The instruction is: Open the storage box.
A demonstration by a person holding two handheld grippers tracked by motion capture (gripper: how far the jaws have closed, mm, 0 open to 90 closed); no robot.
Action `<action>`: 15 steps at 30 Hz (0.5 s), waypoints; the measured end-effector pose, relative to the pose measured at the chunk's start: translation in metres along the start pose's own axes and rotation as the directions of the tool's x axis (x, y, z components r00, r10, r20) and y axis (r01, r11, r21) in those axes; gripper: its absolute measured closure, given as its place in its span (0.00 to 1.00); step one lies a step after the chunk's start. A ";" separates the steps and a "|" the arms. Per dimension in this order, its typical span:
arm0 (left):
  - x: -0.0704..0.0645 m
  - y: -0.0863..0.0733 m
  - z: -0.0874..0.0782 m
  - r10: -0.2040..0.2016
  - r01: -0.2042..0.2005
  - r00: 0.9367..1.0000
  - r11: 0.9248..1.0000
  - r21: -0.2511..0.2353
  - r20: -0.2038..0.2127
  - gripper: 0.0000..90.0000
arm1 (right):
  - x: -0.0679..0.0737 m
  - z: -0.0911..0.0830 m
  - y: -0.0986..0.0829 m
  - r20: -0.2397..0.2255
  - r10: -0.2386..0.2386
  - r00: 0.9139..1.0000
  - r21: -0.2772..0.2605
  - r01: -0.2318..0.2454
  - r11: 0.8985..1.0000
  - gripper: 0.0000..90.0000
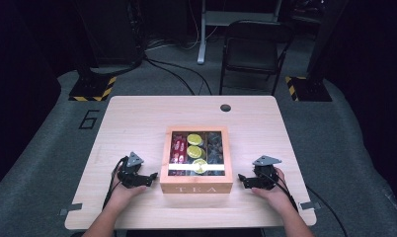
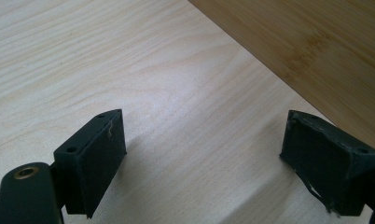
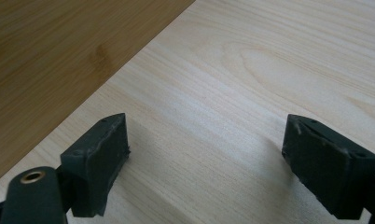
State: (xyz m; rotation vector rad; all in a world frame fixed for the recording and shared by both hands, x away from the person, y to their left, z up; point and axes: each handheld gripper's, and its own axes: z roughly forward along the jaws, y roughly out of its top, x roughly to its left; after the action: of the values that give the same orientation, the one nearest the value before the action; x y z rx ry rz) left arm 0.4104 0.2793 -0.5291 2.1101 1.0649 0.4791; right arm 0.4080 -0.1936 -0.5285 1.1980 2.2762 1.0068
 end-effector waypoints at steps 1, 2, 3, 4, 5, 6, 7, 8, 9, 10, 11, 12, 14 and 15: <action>0.000 0.000 0.000 0.000 0.000 1.000 1.000 0.003 -0.003 0.15 | 0.000 -0.001 0.000 -0.002 -0.001 1.000 0.009 0.001 1.000 0.16; 0.000 0.001 0.000 0.000 0.000 1.000 1.000 0.003 -0.003 0.16 | 0.000 -0.001 0.001 0.000 -0.001 1.000 0.009 0.001 1.000 0.18; -0.001 0.001 0.000 0.000 0.000 1.000 1.000 0.004 -0.003 0.17 | 0.001 -0.001 0.001 0.001 0.007 1.000 0.011 -0.007 1.000 0.20; -0.001 0.000 0.000 -0.003 0.003 1.000 1.000 -0.002 -0.009 0.17 | 0.001 -0.001 0.002 0.006 0.002 1.000 0.007 -0.002 1.000 0.23; -0.001 0.000 0.000 -0.003 0.003 1.000 1.000 -0.002 -0.005 0.18 | 0.001 -0.003 0.003 -0.004 -0.001 1.000 0.022 0.001 1.000 0.26; -0.001 0.000 -0.001 -0.002 0.002 1.000 1.000 0.002 -0.006 0.18 | 0.002 -0.003 0.003 -0.007 0.006 1.000 0.025 -0.006 1.000 0.27; -0.001 0.001 -0.002 0.004 -0.004 1.000 1.000 0.003 -0.002 0.20 | 0.002 -0.003 0.003 -0.011 -0.003 1.000 0.023 0.003 1.000 0.29; -0.002 0.002 -0.002 0.002 -0.002 1.000 1.000 0.002 0.002 0.24 | 0.003 -0.005 0.004 -0.014 0.001 1.000 0.032 -0.001 0.999 0.32; -0.003 0.002 -0.001 -0.002 0.002 1.000 1.000 -0.004 -0.004 0.26 | 0.002 -0.006 0.005 -0.019 -0.010 1.000 0.044 0.011 0.999 0.35; -0.003 0.003 -0.002 -0.001 0.001 1.000 1.000 0.005 0.002 0.27 | 0.004 -0.007 0.006 -0.022 0.000 1.000 0.051 0.001 0.999 0.38; -0.004 0.003 -0.002 0.003 -0.003 1.000 1.000 0.009 0.001 0.28 | 0.004 -0.007 0.007 -0.026 -0.007 1.000 0.057 0.009 0.998 0.39; -0.004 0.004 -0.002 0.000 0.000 1.000 1.000 0.017 0.007 0.28 | 0.003 -0.009 0.008 -0.031 -0.017 0.999 0.062 0.019 0.998 0.39; -0.004 0.005 -0.003 -0.016 0.015 1.000 1.000 0.022 0.012 0.28 | 0.004 -0.014 0.010 -0.021 -0.016 1.000 0.028 0.017 0.999 0.40; -0.003 0.005 -0.004 -0.028 0.027 1.000 0.999 0.022 0.009 0.29 | 0.005 -0.017 0.011 -0.019 -0.007 1.000 0.012 0.007 1.000 0.41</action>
State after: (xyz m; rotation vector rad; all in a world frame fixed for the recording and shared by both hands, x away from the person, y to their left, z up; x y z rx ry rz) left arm 0.4091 0.2770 -0.5230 2.1119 1.0970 0.4459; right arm 0.4016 -0.1925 -0.5089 1.1896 2.3022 1.0070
